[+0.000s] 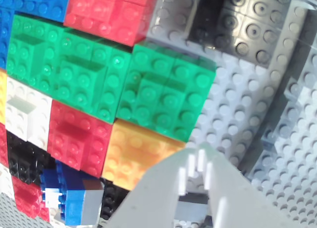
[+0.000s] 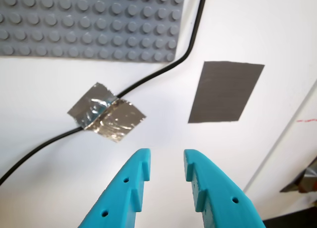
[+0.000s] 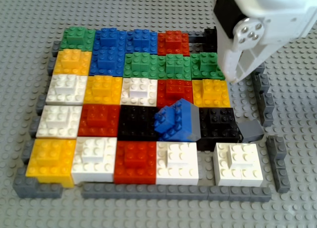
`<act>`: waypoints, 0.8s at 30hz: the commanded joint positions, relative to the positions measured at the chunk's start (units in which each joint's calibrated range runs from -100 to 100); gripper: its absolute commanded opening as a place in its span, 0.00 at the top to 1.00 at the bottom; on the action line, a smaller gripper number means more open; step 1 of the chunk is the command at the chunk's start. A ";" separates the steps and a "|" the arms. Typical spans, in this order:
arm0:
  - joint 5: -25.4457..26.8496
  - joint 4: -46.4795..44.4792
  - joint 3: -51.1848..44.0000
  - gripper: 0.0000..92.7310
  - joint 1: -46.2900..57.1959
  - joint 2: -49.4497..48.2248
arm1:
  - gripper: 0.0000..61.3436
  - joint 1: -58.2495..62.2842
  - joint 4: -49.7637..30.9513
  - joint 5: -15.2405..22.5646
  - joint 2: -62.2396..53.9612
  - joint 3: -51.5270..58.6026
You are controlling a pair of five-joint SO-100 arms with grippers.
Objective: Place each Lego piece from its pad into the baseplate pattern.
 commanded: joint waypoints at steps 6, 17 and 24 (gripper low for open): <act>-0.30 0.09 -0.42 0.91 0.26 -0.47 | 1.00 1.89 9.24 0.78 -6.43 -10.03; -0.30 0.09 -0.42 0.91 0.26 -0.47 | 1.00 17.92 6.06 6.73 -2.83 -7.68; -0.30 0.09 -0.42 0.91 0.26 -0.47 | 1.00 21.69 0.94 9.62 5.67 -4.88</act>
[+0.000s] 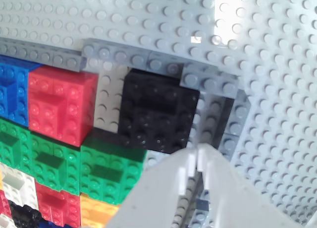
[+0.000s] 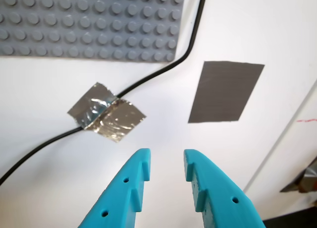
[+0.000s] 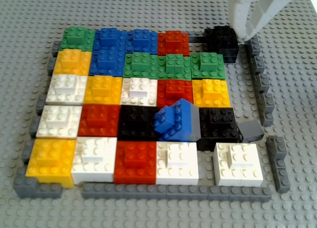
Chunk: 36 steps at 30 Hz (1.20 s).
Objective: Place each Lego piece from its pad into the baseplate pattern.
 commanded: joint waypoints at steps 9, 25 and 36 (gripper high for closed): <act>-0.30 0.09 -0.42 0.91 0.26 -0.47 | 1.00 2.87 -8.70 2.48 6.51 0.81; -0.30 0.09 -0.51 0.91 0.26 -0.47 | 1.00 -4.96 -4.22 -2.35 2.14 -3.16; -0.15 0.09 -0.51 0.91 0.26 -0.47 | 1.00 -12.22 16.61 -7.29 -1.55 -22.57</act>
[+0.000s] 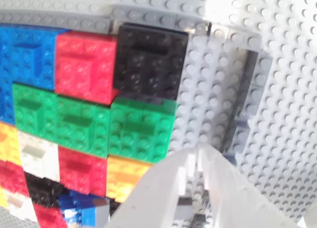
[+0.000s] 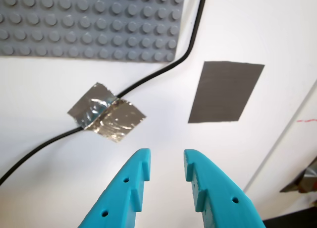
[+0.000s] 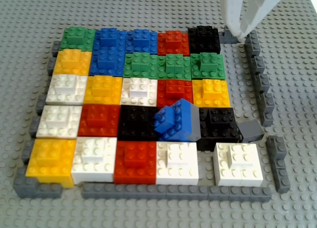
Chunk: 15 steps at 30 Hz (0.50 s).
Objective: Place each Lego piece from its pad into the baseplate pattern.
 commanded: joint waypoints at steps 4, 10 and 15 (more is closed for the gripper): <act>-0.10 0.09 -0.51 0.91 0.19 -0.47 | 1.00 -9.06 12.65 -4.40 -3.71 -19.02; -0.25 0.09 -0.87 0.91 -0.17 -0.47 | 1.00 -17.62 13.71 -8.06 -5.43 -23.71; -0.30 0.01 -0.51 0.91 0.19 -0.38 | 1.00 -29.08 12.41 -12.12 -8.94 -22.72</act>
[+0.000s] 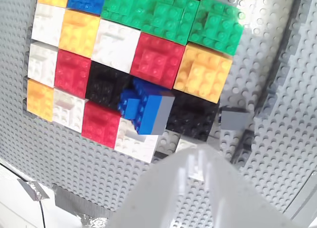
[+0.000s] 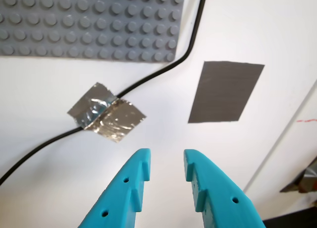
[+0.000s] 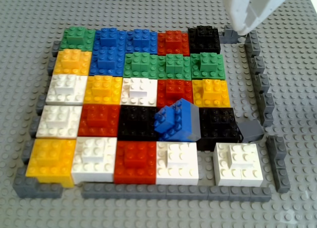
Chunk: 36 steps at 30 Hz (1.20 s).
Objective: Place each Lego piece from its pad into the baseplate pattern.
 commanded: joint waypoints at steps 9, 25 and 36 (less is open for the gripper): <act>-0.30 0.01 -0.51 0.91 0.19 -0.38 | 1.00 -25.92 -1.92 -6.35 -12.61 2.15; -0.30 0.01 -0.42 0.91 0.26 -0.38 | 1.00 -49.79 -1.35 -9.77 -20.77 8.20; -0.30 0.01 -0.42 0.91 0.26 -0.38 | 1.00 -59.87 -0.38 -9.23 -9.78 -4.17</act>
